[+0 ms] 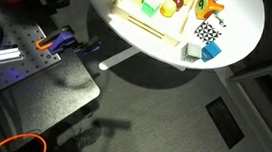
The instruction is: Pick up the square plush toy on the left and put it in the box
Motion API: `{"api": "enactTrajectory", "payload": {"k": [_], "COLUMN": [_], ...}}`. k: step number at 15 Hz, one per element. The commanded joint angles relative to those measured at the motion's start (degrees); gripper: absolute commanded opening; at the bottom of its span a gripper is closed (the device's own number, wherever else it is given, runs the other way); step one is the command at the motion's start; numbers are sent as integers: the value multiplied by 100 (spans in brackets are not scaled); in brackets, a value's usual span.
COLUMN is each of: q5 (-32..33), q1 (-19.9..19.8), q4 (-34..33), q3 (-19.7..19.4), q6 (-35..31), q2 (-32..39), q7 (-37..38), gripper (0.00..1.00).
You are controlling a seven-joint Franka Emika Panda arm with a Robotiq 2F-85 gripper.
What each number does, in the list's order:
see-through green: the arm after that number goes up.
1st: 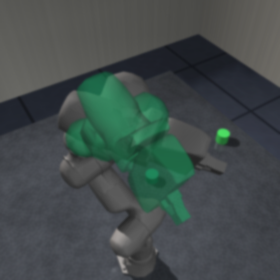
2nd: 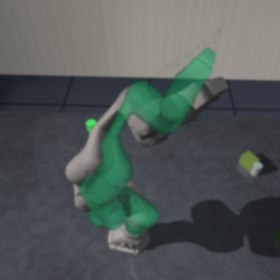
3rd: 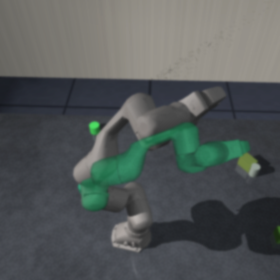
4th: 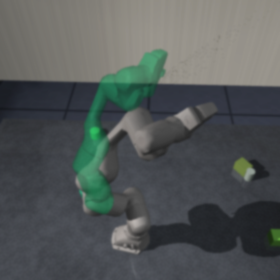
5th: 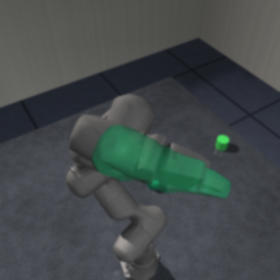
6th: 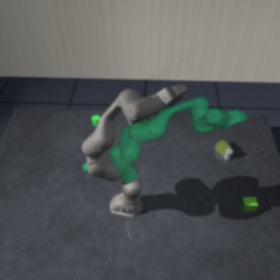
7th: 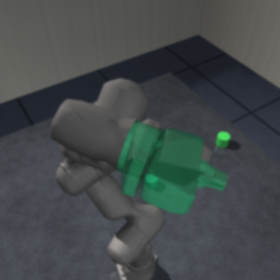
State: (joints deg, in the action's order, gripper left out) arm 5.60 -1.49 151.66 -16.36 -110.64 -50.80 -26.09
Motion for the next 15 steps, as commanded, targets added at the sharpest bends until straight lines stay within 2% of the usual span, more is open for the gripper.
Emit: {"api": "enactTrajectory", "payload": {"k": [1,7,15], "q5": [-17,-35,-266], "q1": [-17,4,47], "q4": [-12,-99,-250], "q3": [17,15,198], "q6": [13,-158,-658], "q2": [7,487,1719], "q7": [-11,64,348], "gripper": [100,100,100]}}
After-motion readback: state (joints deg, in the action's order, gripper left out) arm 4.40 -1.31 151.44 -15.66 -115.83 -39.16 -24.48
